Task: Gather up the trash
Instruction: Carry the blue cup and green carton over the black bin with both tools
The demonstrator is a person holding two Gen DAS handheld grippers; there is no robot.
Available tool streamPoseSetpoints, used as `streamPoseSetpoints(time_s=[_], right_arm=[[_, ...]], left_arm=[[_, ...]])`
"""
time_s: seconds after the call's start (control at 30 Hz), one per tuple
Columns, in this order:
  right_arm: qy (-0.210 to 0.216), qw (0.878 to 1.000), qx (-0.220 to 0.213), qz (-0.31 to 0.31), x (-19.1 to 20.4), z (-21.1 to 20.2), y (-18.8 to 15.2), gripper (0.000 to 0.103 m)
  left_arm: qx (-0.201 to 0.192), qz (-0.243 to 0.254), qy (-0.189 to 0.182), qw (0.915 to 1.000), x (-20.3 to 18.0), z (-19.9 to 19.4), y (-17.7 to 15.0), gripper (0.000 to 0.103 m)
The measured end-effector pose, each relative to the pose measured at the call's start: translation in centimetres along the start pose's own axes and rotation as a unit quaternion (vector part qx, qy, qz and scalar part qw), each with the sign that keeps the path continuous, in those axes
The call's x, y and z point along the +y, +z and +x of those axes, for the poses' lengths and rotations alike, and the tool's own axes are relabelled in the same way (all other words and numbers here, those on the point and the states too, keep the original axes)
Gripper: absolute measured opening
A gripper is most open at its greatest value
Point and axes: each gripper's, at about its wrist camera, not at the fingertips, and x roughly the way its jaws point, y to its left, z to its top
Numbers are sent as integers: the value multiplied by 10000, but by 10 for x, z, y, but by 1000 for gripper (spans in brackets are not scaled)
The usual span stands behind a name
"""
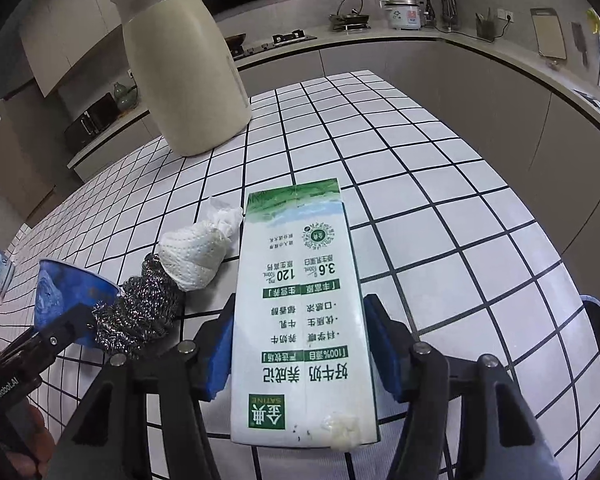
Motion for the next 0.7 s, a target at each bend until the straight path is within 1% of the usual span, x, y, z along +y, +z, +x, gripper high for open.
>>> streamPoseSetpoints(time_s=[0.1,0.17,0.23,0.33,0.37,0.43,0.53,0.63,0.67,0.7], right_arm=[[27,9999,-152,35,0,-11,-2,58],[39,9996,-256,81,-1,-25,-5,58],[4,9994,-335,91,-2,-39,-8,58],[36,9989,-420,203,-8,-64,-16,57],[32,9986,-468,239,-12,-73,-19,57],[-47,9981,-545,270,-23,-88,-25,57],[-65,9965,-633,544,-55,-112,-35,57],[-194,9937,-801,758,-101,-140,-44,57],[-269,9922,-869,847,-124,-151,-49,57],[-312,9913,-897,909,-141,-158,-52,57]], left_arm=[[-260,-38,-21,9997,3,-17,0,76],[-428,-52,-42,9991,3,-31,2,76],[-568,61,-102,9983,-3,-44,4,76],[-581,253,-384,9972,-23,-55,2,76],[-572,325,-418,9970,-30,-56,1,76],[-458,419,-587,9963,-49,-54,-6,76],[-313,522,-835,9946,-87,-49,-16,76],[-229,726,-1119,9908,-142,-43,-26,76],[-184,815,-1260,9885,-169,-39,-31,76],[-138,852,-1352,9870,-188,-36,-34,76]])
